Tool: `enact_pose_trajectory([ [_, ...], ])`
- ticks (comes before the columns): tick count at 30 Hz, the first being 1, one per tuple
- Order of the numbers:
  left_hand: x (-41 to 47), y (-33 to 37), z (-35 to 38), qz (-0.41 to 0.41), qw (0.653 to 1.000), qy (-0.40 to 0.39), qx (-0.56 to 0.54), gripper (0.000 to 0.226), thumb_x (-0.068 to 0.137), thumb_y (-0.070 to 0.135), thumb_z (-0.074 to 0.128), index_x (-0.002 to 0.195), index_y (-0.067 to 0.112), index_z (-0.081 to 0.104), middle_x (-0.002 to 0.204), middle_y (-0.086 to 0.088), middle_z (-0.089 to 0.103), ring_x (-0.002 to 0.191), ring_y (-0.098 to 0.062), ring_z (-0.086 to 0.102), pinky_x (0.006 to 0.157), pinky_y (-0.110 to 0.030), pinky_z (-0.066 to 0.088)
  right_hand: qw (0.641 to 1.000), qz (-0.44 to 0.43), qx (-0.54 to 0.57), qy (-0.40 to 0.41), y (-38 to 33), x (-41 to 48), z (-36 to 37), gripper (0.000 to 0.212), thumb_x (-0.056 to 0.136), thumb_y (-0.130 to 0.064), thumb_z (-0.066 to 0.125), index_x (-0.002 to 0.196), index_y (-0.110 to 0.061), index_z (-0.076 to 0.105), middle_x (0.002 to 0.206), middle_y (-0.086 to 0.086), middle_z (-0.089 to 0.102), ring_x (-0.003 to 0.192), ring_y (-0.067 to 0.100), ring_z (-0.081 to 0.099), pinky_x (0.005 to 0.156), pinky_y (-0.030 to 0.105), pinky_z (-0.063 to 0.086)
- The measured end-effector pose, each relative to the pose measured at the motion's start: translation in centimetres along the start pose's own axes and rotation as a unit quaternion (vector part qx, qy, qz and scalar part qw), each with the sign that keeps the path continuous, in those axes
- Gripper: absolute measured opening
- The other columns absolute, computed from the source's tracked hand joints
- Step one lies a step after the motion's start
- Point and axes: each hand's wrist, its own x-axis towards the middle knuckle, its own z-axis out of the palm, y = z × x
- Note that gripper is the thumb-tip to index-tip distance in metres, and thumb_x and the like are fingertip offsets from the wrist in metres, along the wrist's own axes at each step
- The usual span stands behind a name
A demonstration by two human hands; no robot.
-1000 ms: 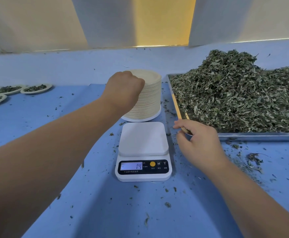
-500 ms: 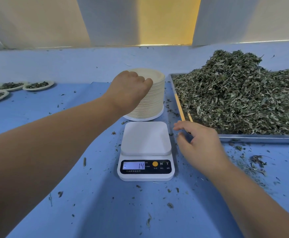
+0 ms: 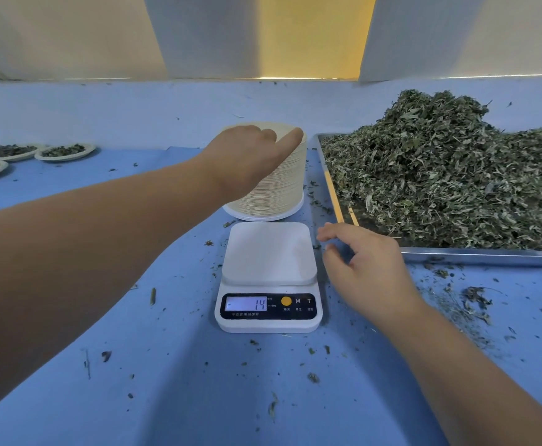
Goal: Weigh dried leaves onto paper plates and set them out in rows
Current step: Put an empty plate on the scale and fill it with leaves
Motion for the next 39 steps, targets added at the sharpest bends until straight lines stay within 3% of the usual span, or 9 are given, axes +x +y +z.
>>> enact_pose_trajectory([
  [6, 0.8, -0.3, -0.3, -0.028, 0.999, 0.020, -0.024, 0.071, 0.086, -0.009, 0.052, 0.148, 0.012, 0.025, 0.070, -0.003, 0.032, 0.070, -0.029, 0.040, 0.052, -0.037, 0.026, 1.000, 0.007, 0.005, -0.006, 0.2, 0.0, 0.3, 0.024, 0.094, -0.016, 0.059, 0.111, -0.027, 0.071, 0.105, -0.018, 0.065, 0.043, 0.007, 0.048, 0.052, 0.021, 0.046],
  [12, 0.9, -0.5, -0.1, -0.167, 0.980, 0.032, -0.107, 0.025, 0.084, -0.003, 0.050, 0.106, 0.005, 0.058, 0.089, -0.009, 0.050, 0.085, -0.027, 0.041, 0.064, -0.038, 0.034, 1.000, 0.004, 0.005, -0.011, 0.1, 0.1, 0.5, 0.023, 0.094, -0.016, 0.060, 0.111, -0.026, 0.071, 0.104, -0.017, 0.066, 0.050, 0.002, 0.054, 0.057, 0.017, 0.041],
  [20, 0.9, -0.5, 0.7, -0.281, 0.931, 0.096, -0.210, 0.024, 0.080, 0.001, 0.049, 0.093, 0.011, 0.066, 0.091, -0.003, 0.049, 0.087, -0.026, 0.042, 0.068, -0.037, 0.035, 1.000, -0.008, -0.008, -0.014, -0.3, 0.1, 0.6, 0.022, 0.093, -0.011, 0.062, 0.110, -0.021, 0.073, 0.101, -0.017, 0.066, 0.049, -0.002, 0.052, 0.057, 0.008, 0.039],
  [23, 0.5, -0.6, 1.1, -0.317, 0.899, 0.133, -0.271, 0.019, 0.074, -0.002, 0.046, 0.082, 0.012, 0.057, 0.090, -0.005, 0.051, 0.083, -0.027, 0.047, 0.066, -0.034, 0.033, 1.000, -0.009, -0.001, -0.015, -0.4, 0.1, 0.6, 0.023, 0.093, -0.011, 0.062, 0.111, -0.021, 0.073, 0.105, -0.015, 0.068, 0.043, 0.005, 0.049, 0.054, 0.015, 0.044],
  [26, -1.0, -0.2, 1.9, -0.327, 0.853, 0.184, -0.362, 0.028, 0.072, -0.007, 0.046, 0.089, 0.007, 0.064, 0.101, -0.009, 0.061, 0.094, -0.026, 0.056, 0.074, -0.026, 0.038, 1.000, -0.001, 0.005, -0.009, -0.4, 0.1, 0.6, 0.023, 0.093, -0.012, 0.061, 0.109, -0.023, 0.073, 0.106, -0.011, 0.073, 0.044, 0.006, 0.050, 0.053, 0.017, 0.042],
  [29, -3.1, 1.1, 2.5, -0.332, 0.801, 0.259, -0.426, 0.028, 0.076, -0.011, 0.049, 0.088, 0.007, 0.068, 0.118, -0.003, 0.060, 0.108, -0.016, 0.057, 0.082, -0.010, 0.039, 1.000, 0.022, 0.015, -0.006, -0.2, 0.1, 0.4, 0.024, 0.093, -0.016, 0.060, 0.109, -0.028, 0.072, 0.086, -0.022, 0.070, 0.041, 0.009, 0.046, 0.048, 0.015, 0.039],
  [31, -4.6, 2.1, 2.7, -0.340, 0.766, 0.287, -0.464, 0.025, 0.080, -0.008, 0.056, 0.088, 0.012, 0.069, 0.126, 0.003, 0.055, 0.113, -0.009, 0.055, 0.092, -0.015, 0.045, 0.999, 0.034, 0.015, 0.010, -0.1, 0.0, 0.3, 0.023, 0.092, -0.016, 0.060, 0.109, -0.029, 0.071, 0.075, -0.026, 0.066, 0.044, 0.005, 0.048, 0.051, 0.015, 0.039],
  [35, -7.8, 3.8, 2.7, -0.335, 0.718, 0.334, -0.511, 0.026, 0.075, -0.003, 0.061, 0.086, 0.020, 0.067, 0.122, 0.003, 0.057, 0.114, -0.013, 0.060, 0.091, -0.038, 0.054, 0.996, 0.072, -0.014, 0.047, 0.0, 0.4, 0.0, 0.027, 0.093, -0.019, 0.057, 0.115, -0.029, 0.067, 0.096, -0.007, 0.073, 0.065, -0.002, 0.059, 0.067, 0.022, 0.049],
  [39, -10.9, 5.3, 2.6, -0.337, 0.691, 0.326, -0.550, 0.023, 0.069, 0.002, 0.057, 0.085, 0.017, 0.065, 0.114, 0.007, 0.063, 0.110, -0.009, 0.061, 0.087, -0.037, 0.053, 0.994, 0.092, -0.013, 0.049, 0.0, 0.5, -0.3, 0.041, 0.094, -0.026, 0.058, 0.133, -0.036, 0.051, 0.117, -0.021, 0.067, 0.085, -0.023, 0.053, 0.071, 0.010, 0.039],
])
